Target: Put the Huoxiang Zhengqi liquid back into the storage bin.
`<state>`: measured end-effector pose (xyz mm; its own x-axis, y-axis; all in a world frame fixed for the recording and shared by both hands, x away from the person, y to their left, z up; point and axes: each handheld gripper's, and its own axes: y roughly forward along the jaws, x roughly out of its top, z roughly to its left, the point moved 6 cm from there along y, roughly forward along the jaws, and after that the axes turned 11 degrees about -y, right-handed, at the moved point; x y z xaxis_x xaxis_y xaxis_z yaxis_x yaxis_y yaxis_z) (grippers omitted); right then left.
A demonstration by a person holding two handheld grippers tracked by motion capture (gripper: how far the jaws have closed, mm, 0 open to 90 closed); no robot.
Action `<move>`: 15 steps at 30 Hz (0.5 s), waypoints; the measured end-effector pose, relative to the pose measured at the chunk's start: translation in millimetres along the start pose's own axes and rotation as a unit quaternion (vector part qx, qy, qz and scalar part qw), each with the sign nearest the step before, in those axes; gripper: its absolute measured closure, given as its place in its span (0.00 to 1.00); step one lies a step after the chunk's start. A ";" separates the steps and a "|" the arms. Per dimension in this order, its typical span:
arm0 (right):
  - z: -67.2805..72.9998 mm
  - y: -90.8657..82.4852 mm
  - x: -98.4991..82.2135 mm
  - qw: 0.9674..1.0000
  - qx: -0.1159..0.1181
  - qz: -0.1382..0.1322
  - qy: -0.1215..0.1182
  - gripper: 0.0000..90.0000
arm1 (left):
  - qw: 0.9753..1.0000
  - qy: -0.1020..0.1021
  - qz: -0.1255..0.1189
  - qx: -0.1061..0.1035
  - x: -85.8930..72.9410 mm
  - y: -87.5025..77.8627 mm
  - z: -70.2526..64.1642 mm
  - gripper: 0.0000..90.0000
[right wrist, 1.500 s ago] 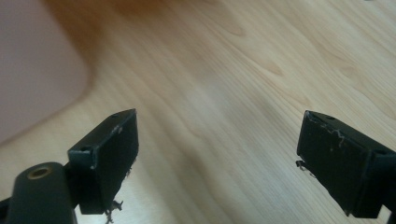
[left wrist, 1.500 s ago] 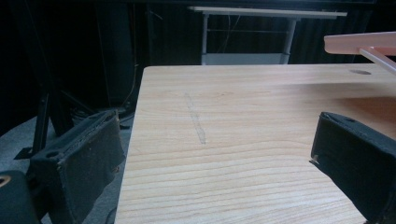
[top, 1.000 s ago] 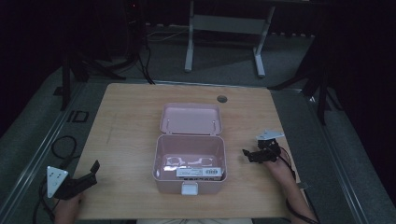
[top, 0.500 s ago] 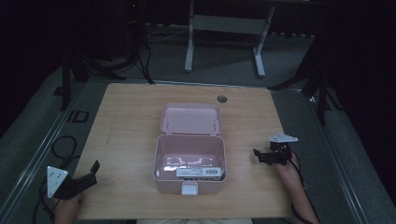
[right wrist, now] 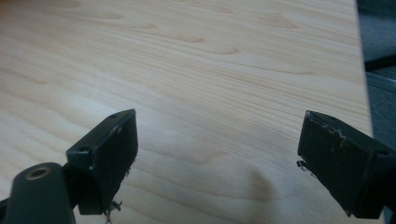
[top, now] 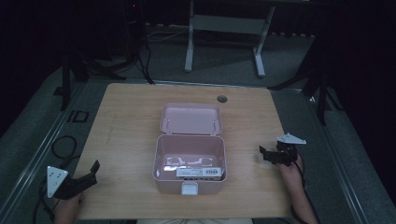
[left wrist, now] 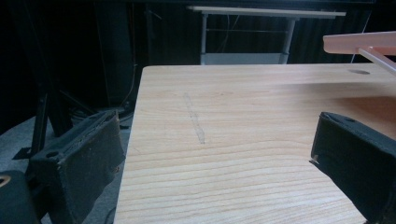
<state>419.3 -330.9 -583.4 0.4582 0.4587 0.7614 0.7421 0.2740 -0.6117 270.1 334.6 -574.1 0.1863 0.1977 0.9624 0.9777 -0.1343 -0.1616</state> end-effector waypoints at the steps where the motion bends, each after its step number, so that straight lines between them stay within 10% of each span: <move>1: -1.5 0.0 -0.9 1.000 -0.004 0.000 0.002 0.13 | 1.000 -0.001 0.000 0.000 0.0 0.0 0.2 0.03; 15: -13.3 -2.0 -8.7 0.999 -0.036 0.003 0.029 0.13 | 1.000 -0.001 -0.002 0.001 0.0 -0.2 -0.1 0.03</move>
<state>420.3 -346.7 -585.9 0.4882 0.4092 0.7708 0.7720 0.2094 -0.6002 270.0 334.5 -574.0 0.1833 0.1998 0.9625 0.9785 -0.1313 -0.1591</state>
